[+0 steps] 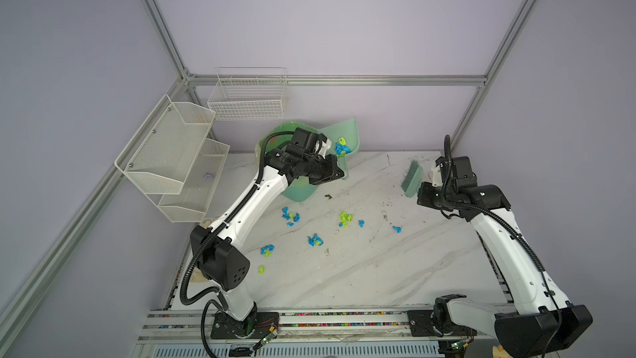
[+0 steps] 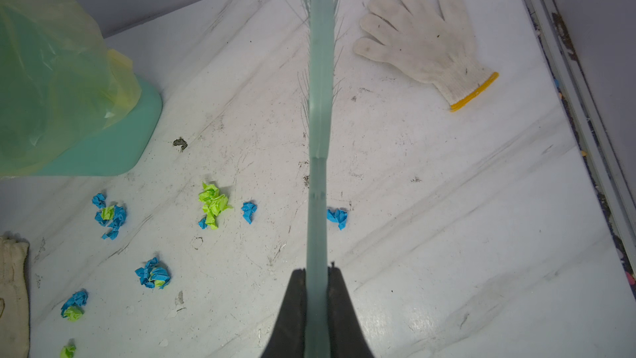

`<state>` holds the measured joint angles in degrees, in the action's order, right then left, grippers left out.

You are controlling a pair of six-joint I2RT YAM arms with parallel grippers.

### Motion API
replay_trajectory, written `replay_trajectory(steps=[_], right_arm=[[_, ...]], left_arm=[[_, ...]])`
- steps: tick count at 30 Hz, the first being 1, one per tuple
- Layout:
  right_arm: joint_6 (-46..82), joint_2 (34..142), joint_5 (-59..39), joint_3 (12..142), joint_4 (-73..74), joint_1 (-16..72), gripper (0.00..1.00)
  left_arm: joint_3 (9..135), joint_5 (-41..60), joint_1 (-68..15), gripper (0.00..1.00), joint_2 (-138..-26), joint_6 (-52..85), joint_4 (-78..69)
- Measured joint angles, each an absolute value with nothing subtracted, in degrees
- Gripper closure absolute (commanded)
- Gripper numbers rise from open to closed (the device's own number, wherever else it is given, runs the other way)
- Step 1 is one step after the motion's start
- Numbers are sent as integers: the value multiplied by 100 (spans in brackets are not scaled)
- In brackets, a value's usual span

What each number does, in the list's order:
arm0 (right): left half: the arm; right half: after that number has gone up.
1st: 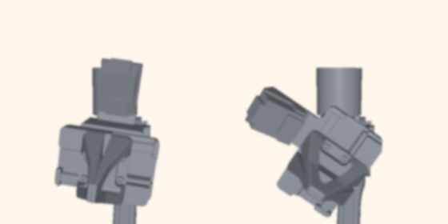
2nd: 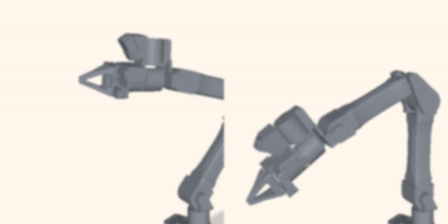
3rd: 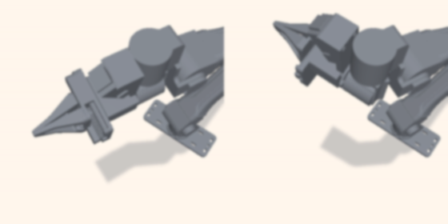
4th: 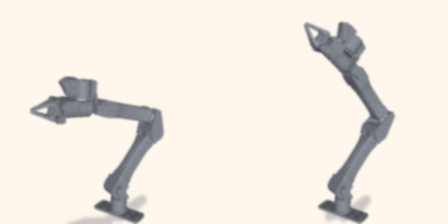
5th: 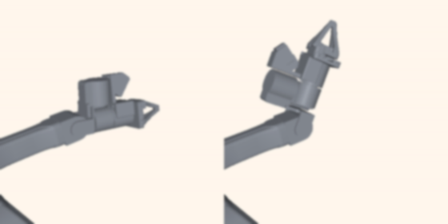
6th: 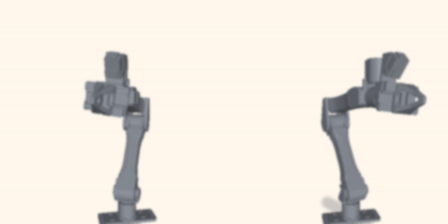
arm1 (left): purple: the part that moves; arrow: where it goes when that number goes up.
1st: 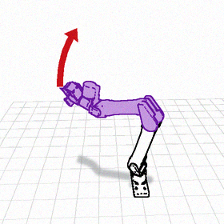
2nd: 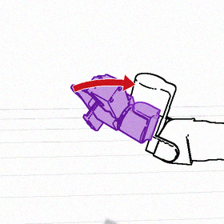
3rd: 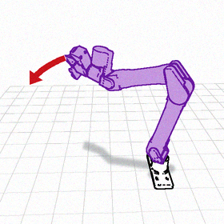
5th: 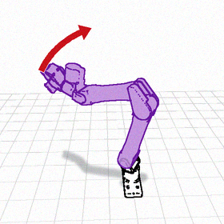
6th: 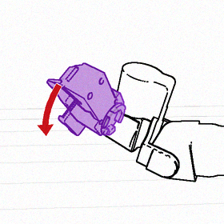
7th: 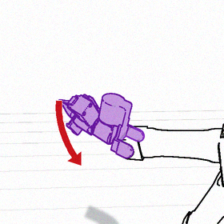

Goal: Sweep away the paper scraps from the table
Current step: 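Tip the dustpan over the bin opening with the left gripper to empty it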

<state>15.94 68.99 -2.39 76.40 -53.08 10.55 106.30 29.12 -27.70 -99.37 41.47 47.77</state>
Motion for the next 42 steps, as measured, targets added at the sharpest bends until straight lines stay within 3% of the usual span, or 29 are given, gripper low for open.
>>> replay_trajectory(steps=[5,14,24,28,42], right_arm=[[1592,6899,-248,7638,-5286,1052,100],[1592,6921,-285,7640,-5286,1048,100],[1621,6943,-410,7754,-5284,1048,100],[1634,6941,-410,7791,-5290,1048,100],[1723,6919,-497,7826,-5290,1048,100]], left_arm=[[10412,3752,-2268,100,-9852,4989,3553],[8191,4805,-1273,100,-9249,7754,-333],[6556,4947,-1052,100,-9310,10879,-4709],[6204,4805,-1052,100,-9574,11526,-6292],[5955,4532,-1052,100,-9804,11955,-8029]])
